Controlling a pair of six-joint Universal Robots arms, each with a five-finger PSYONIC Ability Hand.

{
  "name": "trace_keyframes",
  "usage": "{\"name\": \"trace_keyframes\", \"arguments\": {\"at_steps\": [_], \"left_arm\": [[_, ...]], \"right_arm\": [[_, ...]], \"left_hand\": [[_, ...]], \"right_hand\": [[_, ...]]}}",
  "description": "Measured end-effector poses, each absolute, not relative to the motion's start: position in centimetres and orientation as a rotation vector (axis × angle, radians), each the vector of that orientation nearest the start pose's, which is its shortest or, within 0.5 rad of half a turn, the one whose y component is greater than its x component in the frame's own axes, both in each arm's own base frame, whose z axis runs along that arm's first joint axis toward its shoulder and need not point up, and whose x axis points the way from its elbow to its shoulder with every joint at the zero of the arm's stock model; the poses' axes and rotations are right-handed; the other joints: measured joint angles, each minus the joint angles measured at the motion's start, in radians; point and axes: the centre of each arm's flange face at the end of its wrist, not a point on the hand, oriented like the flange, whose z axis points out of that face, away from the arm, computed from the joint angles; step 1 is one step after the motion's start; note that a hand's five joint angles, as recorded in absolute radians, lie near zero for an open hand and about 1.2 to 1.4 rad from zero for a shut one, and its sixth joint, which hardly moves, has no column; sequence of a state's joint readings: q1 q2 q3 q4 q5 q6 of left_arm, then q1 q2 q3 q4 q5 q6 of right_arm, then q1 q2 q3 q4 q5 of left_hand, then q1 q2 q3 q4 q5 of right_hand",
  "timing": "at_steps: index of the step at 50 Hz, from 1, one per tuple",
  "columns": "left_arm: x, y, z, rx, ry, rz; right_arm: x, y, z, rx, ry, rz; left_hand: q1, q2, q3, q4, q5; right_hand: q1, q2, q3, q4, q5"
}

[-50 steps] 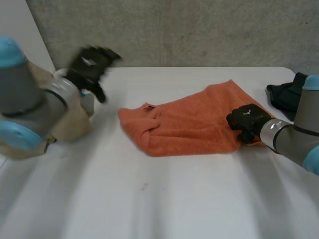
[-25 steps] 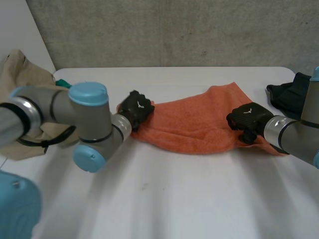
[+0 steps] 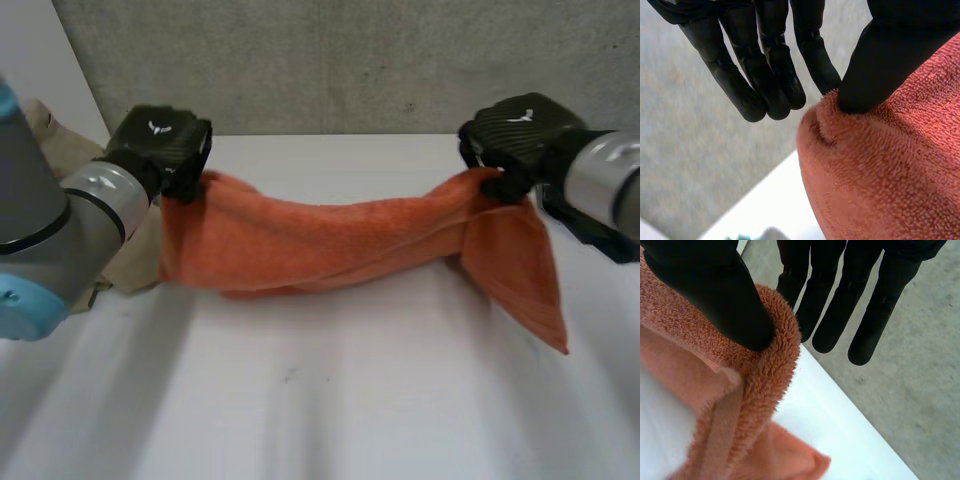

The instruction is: Fold the laundry.

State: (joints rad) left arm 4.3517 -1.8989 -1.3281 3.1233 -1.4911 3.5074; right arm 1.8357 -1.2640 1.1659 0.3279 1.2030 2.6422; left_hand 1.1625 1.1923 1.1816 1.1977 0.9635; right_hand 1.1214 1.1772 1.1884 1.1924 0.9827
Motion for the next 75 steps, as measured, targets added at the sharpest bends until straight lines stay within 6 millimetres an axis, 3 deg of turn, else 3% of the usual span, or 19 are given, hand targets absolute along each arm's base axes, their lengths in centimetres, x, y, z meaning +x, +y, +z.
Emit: {"name": "trace_keyframes", "arguments": {"at_steps": [5,9,10,11,14,18,22,26,31,33,40,46,51,57,60,69,71,75], "left_arm": [[-25.9,-33.0,23.0,0.888,2.279,-2.005],[-26.4,-35.7,19.3,0.862,2.348,-1.917],[-26.5,-36.0,18.9,0.859,2.357,-1.910],[-26.6,-36.4,18.4,0.853,2.367,-1.904],[-26.9,-37.2,18.1,0.828,2.389,-1.903],[-26.7,-37.1,19.6,0.793,2.395,-1.925],[-25.9,-35.7,21.7,0.778,2.385,-1.943],[-24.9,-33.7,22.3,0.822,2.366,-1.917],[-23.9,-30.4,21.2,0.961,2.327,-1.830],[-23.5,-28.6,20.0,1.069,2.291,-1.781],[-23.3,-26.0,16.9,1.274,2.179,-1.746],[-23.4,-27.1,15.1,1.290,2.114,-1.773],[-23.6,-28.3,13.8,1.273,2.122,-1.761],[-24.0,-29.4,12.5,1.270,2.138,-1.736],[-24.2,-29.7,12.4,1.271,2.134,-1.739],[-24.6,-31.0,12.4,1.262,2.097,-1.786],[-24.7,-31.3,12.7,1.255,2.091,-1.798],[-24.6,-31.5,13.5,1.237,2.084,-1.820]], "right_arm": [[27.5,-32.0,26.7,-1.198,1.990,-1.880],[30.0,-34.1,22.6,-1.238,1.971,-1.902],[30.4,-34.4,22.0,-1.244,1.966,-1.910],[30.8,-34.8,21.2,-1.252,1.958,-1.923],[32.0,-35.5,19.4,-1.269,1.933,-1.975],[32.6,-35.6,18.8,-1.275,1.923,-2.050],[31.8,-35.0,20.2,-1.242,1.965,-2.120],[30.1,-33.7,22.2,-1.181,2.048,-2.132],[27.3,-31.8,23.8,-1.076,2.200,-2.054],[26.0,-30.8,24.0,-1.013,2.288,-1.970],[22.5,-28.1,22.1,-0.744,2.553,-1.560],[21.9,-26.7,19.4,-0.558,2.616,-1.298],[22.3,-26.3,17.6,-0.488,2.603,-1.249],[23.2,-26.8,15.8,-0.449,2.572,-1.303],[23.4,-26.8,15.5,-0.450,2.566,-1.313],[23.4,-26.7,15.6,-0.513,2.563,-1.343],[23.1,-26.6,15.8,-0.560,2.567,-1.363],[22.8,-26.8,16.3,-0.620,2.565,-1.401]], "left_hand": [[0.000,0.000,0.000,0.000,0.000],[-0.025,-0.039,-0.029,-0.035,-0.012],[-0.119,-0.116,-0.111,-0.121,-0.086],[-0.430,-0.408,-0.378,-0.391,-0.352],[-0.894,-0.854,-0.826,-0.852,-0.790],[-0.972,-0.986,-0.974,-0.998,-0.914],[-0.972,-0.989,-0.974,-0.999,-0.914],[-0.972,-0.989,-0.974,-0.999,-0.914],[-0.918,-0.942,-0.929,-0.955,-0.880],[-0.782,-0.825,-0.817,-0.829,-0.768],[-0.773,-0.803,-0.791,-0.809,-0.751],[-0.788,-0.823,-0.813,-0.833,-0.782],[-0.789,-0.825,-0.815,-0.835,-0.784],[-0.784,-0.818,-0.809,-0.830,-0.769],[-0.768,-0.801,-0.794,-0.811,-0.747],[-0.498,-0.530,-0.521,-0.536,-0.482],[-0.099,-0.129,-0.122,-0.145,-0.098],[-0.053,-0.033,-0.029,-0.037,-0.002]], "right_hand": [[0.000,0.000,0.000,0.000,0.000],[0.000,-0.008,-0.012,-0.009,-0.004],[-0.020,-0.043,-0.048,-0.049,-0.033],[-0.129,-0.175,-0.180,-0.180,-0.140],[-0.468,-0.526,-0.524,-0.523,-0.509],[-0.890,-0.946,-0.954,-0.953,-0.919],[-0.905,-0.970,-0.982,-0.982,-0.935],[-0.905,-0.970,-0.982,-0.982,-0.935],[-0.905,-0.970,-0.982,-0.982,-0.935],[-0.905,-0.970,-0.982,-0.981,-0.935],[-0.847,-0.901,-0.909,-0.917,-0.875],[-0.814,-0.876,-0.874,-0.881,-0.838],[-0.686,-0.754,-0.753,-0.761,-0.717],[-0.019,-0.066,-0.088,-0.092,-0.054],[0.011,-0.001,-0.014,-0.011,0.015],[0.011,-0.001,-0.006,-0.001,0.015],[0.011,-0.001,-0.006,-0.001,0.015],[0.011,-0.001,-0.006,-0.001,0.015]]}}
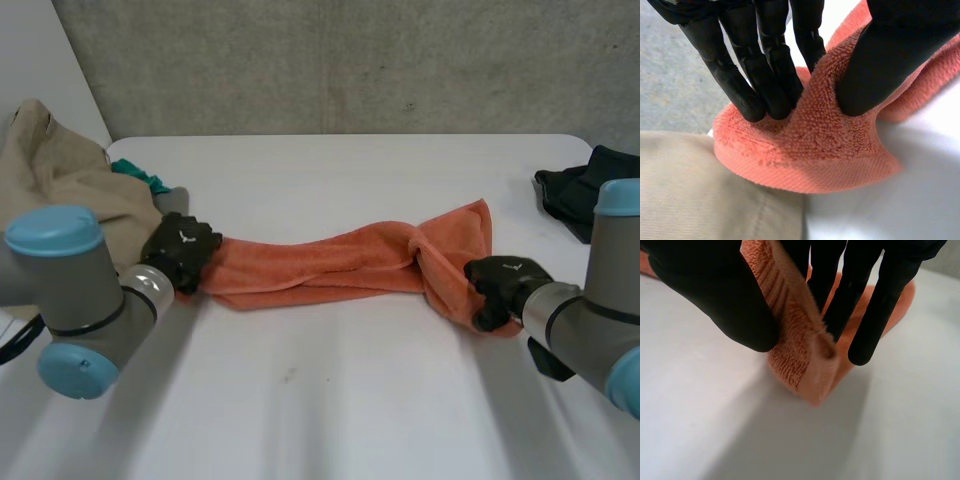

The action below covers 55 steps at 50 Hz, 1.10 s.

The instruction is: Fold the laundry.

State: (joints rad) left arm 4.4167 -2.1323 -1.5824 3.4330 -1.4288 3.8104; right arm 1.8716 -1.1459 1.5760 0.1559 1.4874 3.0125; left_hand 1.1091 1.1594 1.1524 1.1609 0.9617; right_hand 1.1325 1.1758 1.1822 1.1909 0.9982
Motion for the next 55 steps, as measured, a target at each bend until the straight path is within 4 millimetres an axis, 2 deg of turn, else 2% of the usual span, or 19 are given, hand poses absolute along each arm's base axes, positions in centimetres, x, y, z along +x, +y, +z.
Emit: {"name": "trace_keyframes", "arguments": {"at_steps": [6,12,16,19,22,24,25,28,34,36,38,40,41,43,45,46,49,52,55], "left_arm": [[-24.0,-31.2,16.8,1.148,2.095,-1.893],[-22.0,-31.0,20.9,1.000,2.164,-1.956],[-20.5,-30.1,23.8,0.968,2.230,-1.943],[-19.7,-29.2,25.4,0.983,2.286,-1.898],[-19.1,-28.4,26.6,1.008,2.356,-1.830],[-19.0,-28.2,26.8,1.016,2.378,-1.808],[-18.8,-28.0,27.0,1.032,2.420,-1.762],[-18.8,-28.3,26.7,1.054,2.468,-1.698],[-19.4,-31.6,24.6,1.110,2.466,-1.611],[-19.9,-33.3,24.3,1.131,2.420,-1.623],[-20.4,-34.7,24.6,1.144,2.365,-1.655],[-21.4,-37.0,26.0,1.149,2.235,-1.759],[-21.7,-37.6,26.6,1.146,2.186,-1.801],[-22.3,-39.1,28.3,1.131,2.063,-1.900],[-22.9,-40.6,30.9,1.077,1.898,-2.043],[-23.2,-41.3,33.2,1.011,1.769,-2.161],[-23.1,-42.1,38.8,0.803,1.485,-2.428],[-22.5,-41.9,42.5,0.613,1.300,-2.630],[-22.0,-41.7,43.6,0.518,1.235,-2.741]], "right_arm": [[21.8,-27.9,19.1,-0.790,2.527,-1.573],[19.8,-29.2,24.2,-0.995,2.484,-1.807],[17.8,-29.2,27.8,-1.234,2.501,-1.905],[16.7,-28.9,29.1,-1.421,2.528,-1.885],[16.2,-28.6,29.4,-1.622,2.546,-1.805],[16.2,-28.6,29.4,-1.664,2.547,-1.780],[16.3,-28.6,29.0,-1.761,2.546,-1.714],[16.7,-28.9,28.2,-1.842,2.537,-1.649],[17.9,-31.7,25.6,-1.898,2.519,-1.652],[18.5,-33.4,25.1,-1.903,2.498,-1.732],[19.0,-34.7,25.2,-1.893,2.475,-1.828],[19.8,-37.5,26.6,-1.816,2.419,-2.094],[19.9,-38.1,27.1,-1.785,2.402,-2.167],[20.2,-40.0,29.5,-1.625,2.330,-2.440],[20.2,-41.6,32.8,-1.368,2.204,-2.749],[20.0,-42.3,35.0,-1.184,2.100,-2.918],[19.4,-42.7,39.6,-0.793,1.816,-3.193],[19.0,-42.3,42.1,-0.586,1.618,-3.288],[19.1,-41.9,42.5,-0.551,1.559,-3.279]], "left_hand": [[0.000,0.034,0.032,0.032,0.016],[0.000,0.034,0.032,0.032,0.016],[0.000,0.034,0.032,0.032,0.016],[0.000,0.034,0.032,0.032,0.016],[0.000,0.034,0.032,0.032,0.016],[0.000,0.034,0.032,0.032,0.016],[0.000,0.034,0.032,0.032,0.016],[0.000,0.034,0.032,0.032,0.016],[0.000,0.034,0.033,0.032,0.016],[0.000,0.035,0.034,0.032,0.016],[0.000,0.035,0.034,0.032,0.016],[0.000,0.036,0.034,0.033,0.016],[0.000,0.036,0.034,0.033,0.016],[0.000,0.036,0.034,0.033,0.016],[0.006,0.037,0.035,0.033,0.016],[0.012,0.037,0.035,0.033,0.016],[0.012,0.037,0.035,0.033,0.016],[0.012,0.037,0.035,0.033,0.016],[0.012,0.037,0.035,0.033,0.021]], "right_hand": [[0.000,0.000,0.000,0.000,0.000],[0.000,0.000,0.001,0.000,0.000],[0.000,0.000,0.001,0.000,0.000],[0.000,0.000,0.001,0.000,0.000],[0.000,0.000,0.001,0.000,0.000],[0.000,0.000,0.001,0.000,0.000],[0.000,0.000,0.001,0.000,0.000],[0.000,0.000,0.001,0.000,0.000],[0.000,0.000,0.005,0.000,0.000],[0.000,0.000,0.005,0.000,0.000],[0.000,0.000,0.005,0.000,0.000],[0.000,0.000,0.005,0.001,0.000],[0.000,0.000,0.005,0.001,0.000],[0.000,0.000,0.005,0.001,0.000],[0.000,0.000,0.005,0.001,0.000],[0.000,0.000,0.005,0.001,0.000],[0.000,0.000,0.009,0.001,0.000],[0.000,0.000,0.010,0.001,0.000],[0.000,0.000,0.010,0.001,0.000]]}}
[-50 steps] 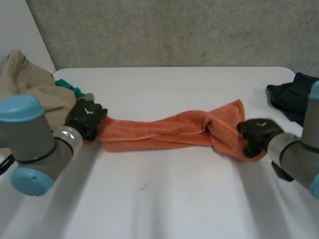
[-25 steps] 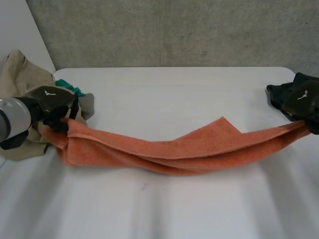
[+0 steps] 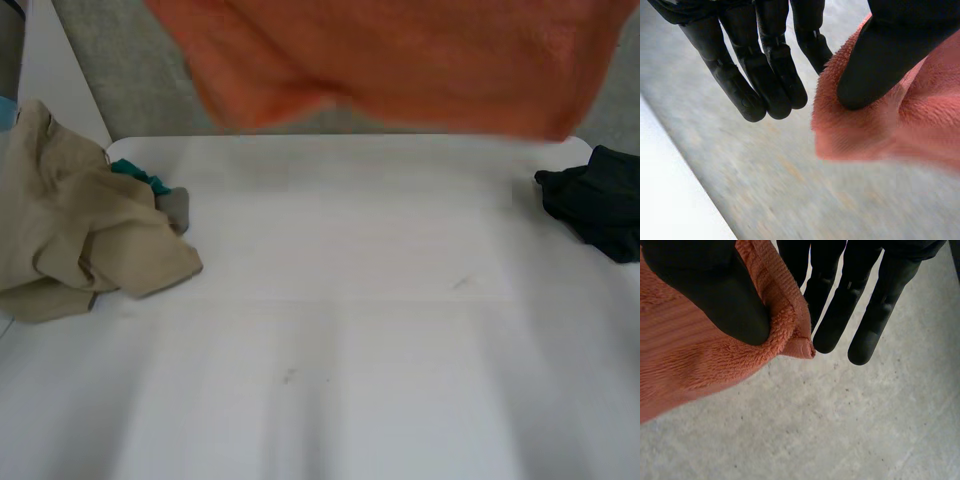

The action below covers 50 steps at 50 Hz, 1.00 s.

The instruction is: Fold the laundry.

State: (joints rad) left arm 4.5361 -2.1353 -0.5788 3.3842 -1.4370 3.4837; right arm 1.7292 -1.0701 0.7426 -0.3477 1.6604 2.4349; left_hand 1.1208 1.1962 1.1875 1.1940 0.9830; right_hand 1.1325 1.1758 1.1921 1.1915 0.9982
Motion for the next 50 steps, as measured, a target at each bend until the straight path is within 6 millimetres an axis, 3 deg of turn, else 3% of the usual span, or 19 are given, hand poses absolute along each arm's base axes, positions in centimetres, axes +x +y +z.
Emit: {"name": "trace_keyframes", "arguments": {"at_steps": [4,10,12,14,17,23,27,34,40,45,48,50], "left_arm": [[-22.0,-41.5,41.4,0.527,1.294,-2.796],[-22.9,-41.0,34.9,0.667,1.496,-2.690],[-23.0,-41.0,34.0,0.683,1.523,-2.667],[-22.9,-40.5,30.2,0.742,1.645,-2.559],[-22.6,-39.7,26.8,0.789,1.770,-2.451],[-21.7,-35.4,19.7,0.908,2.091,-2.143],[-20.9,-31.1,17.0,1.020,2.254,-1.910],[-19.1,-23.5,16.8,1.242,2.408,-1.502],[-18.0,-18.8,18.0,1.421,2.488,-1.219],[-18.1,-18.6,18.6,1.493,2.492,-1.174],[-18.7,-20.9,18.8,1.478,2.442,-1.254],[-18.8,-21.2,18.8,1.474,2.437,-1.264]], "right_arm": [[19.8,-41.3,40.5,0.482,-1.195,2.338],[20.5,-40.7,35.1,0.653,-1.400,2.272],[20.5,-40.7,34.3,0.673,-1.429,2.259],[20.4,-40.4,30.7,0.759,-1.568,2.185],[20.0,-39.8,26.9,0.846,-1.718,2.087],[18.6,-37.6,20.0,1.015,-2.022,1.805],[17.1,-35.5,17.9,1.115,-2.149,1.578],[13.7,-30.5,18.9,1.339,-2.232,1.135],[11.4,-27.2,20.6,1.547,-2.214,0.852],[10.8,-27.9,20.8,1.579,-2.156,0.851],[11.1,-29.8,20.2,1.543,-2.113,0.928],[11.2,-30.0,20.1,1.538,-2.110,0.936]], "left_hand": [[0.009,0.000,0.000,0.000,0.025],[0.010,0.000,0.000,0.000,0.025],[0.010,0.000,0.000,0.000,0.025],[0.010,0.004,0.003,0.002,0.025],[0.010,0.004,0.003,0.003,0.025],[0.010,0.004,0.003,0.003,0.025],[0.010,0.004,0.003,0.003,0.025],[0.010,0.005,0.003,0.003,0.025],[0.010,0.005,0.003,0.003,0.025],[0.010,0.005,0.003,0.003,0.025],[0.010,0.005,0.003,0.004,0.025],[0.010,0.005,0.003,0.004,0.025]], "right_hand": [[0.000,0.000,0.000,0.000,0.008],[0.000,0.000,0.000,0.000,0.008],[0.000,0.000,0.000,0.000,0.008],[0.000,0.000,0.000,0.000,0.008],[0.000,0.000,0.002,0.000,0.008],[0.000,0.000,0.003,0.000,0.008],[0.000,0.000,0.003,0.000,0.008],[0.000,0.000,0.003,0.000,0.008],[0.000,0.000,0.003,0.000,0.008],[0.000,0.000,0.003,0.000,0.008],[0.000,0.000,0.003,0.000,0.008],[0.000,0.000,0.003,0.000,0.008]]}}
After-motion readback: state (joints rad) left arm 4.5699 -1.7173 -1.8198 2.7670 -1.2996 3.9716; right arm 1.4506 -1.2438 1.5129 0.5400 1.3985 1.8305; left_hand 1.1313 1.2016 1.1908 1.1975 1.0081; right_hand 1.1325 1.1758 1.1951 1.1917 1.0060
